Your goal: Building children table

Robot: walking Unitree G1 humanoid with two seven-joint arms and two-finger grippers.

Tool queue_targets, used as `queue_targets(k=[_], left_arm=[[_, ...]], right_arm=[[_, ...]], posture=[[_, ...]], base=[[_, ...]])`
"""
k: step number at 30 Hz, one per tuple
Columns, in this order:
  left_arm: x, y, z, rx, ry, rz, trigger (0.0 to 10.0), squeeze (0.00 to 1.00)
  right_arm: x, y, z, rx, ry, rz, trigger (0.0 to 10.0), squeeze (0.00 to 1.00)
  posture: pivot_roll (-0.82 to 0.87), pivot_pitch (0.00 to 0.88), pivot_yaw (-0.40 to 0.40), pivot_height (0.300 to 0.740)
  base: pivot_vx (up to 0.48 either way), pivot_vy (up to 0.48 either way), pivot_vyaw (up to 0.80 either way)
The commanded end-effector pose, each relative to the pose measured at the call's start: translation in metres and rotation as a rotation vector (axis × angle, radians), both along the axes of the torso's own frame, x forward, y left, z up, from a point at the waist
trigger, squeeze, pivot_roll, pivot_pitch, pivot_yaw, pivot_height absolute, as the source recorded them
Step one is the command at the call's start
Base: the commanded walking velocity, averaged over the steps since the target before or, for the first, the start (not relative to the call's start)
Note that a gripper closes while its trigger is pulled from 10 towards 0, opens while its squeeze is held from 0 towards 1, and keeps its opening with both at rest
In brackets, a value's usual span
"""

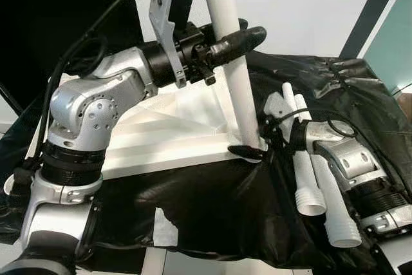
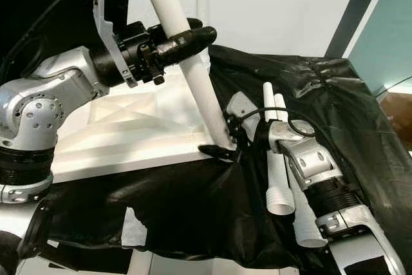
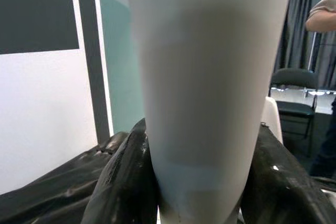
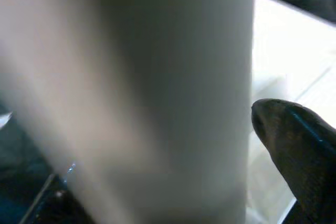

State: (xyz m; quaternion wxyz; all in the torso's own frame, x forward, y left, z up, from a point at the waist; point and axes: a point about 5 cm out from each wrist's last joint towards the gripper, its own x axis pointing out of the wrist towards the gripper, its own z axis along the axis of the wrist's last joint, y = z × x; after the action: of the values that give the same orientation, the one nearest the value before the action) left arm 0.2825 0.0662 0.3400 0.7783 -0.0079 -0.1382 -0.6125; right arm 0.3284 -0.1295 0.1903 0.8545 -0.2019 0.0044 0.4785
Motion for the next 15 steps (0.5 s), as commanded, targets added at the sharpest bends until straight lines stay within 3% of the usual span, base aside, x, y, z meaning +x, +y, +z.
queue_targets(k=[1, 3, 8, 15], left_arm=[[0.001, -0.001, 0.005, -0.008, -0.034, 0.039, 10.0, 0.00], [0.001, -0.002, 0.005, -0.007, -0.034, 0.052, 10.0, 0.00], [0.001, -0.009, 0.007, -0.038, -0.033, 0.155, 10.0, 0.00], [0.008, -0.018, 0.009, -0.084, 0.008, 0.267, 10.0, 0.00]], right_arm=[[0.002, 0.000, 0.005, 0.026, -0.031, -0.051, 10.0, 0.00], [0.003, 0.001, 0.006, 0.037, -0.040, -0.069, 10.0, 0.00], [0.007, 0.012, 0.001, 0.095, -0.095, -0.252, 10.0, 0.00], [0.007, 0.027, -0.004, 0.142, -0.156, -0.372, 10.0, 0.00]], posture=[[-0.01, 0.000, -0.036, 0.740], [-0.01, 0.000, -0.036, 0.740], [0.00, 0.000, -0.026, 0.740], [-0.01, 0.000, -0.016, 0.740]], base=[[0.000, 0.000, 0.00], [0.000, 0.000, 0.00], [0.000, 0.000, 0.00], [0.000, 0.000, 0.00]])
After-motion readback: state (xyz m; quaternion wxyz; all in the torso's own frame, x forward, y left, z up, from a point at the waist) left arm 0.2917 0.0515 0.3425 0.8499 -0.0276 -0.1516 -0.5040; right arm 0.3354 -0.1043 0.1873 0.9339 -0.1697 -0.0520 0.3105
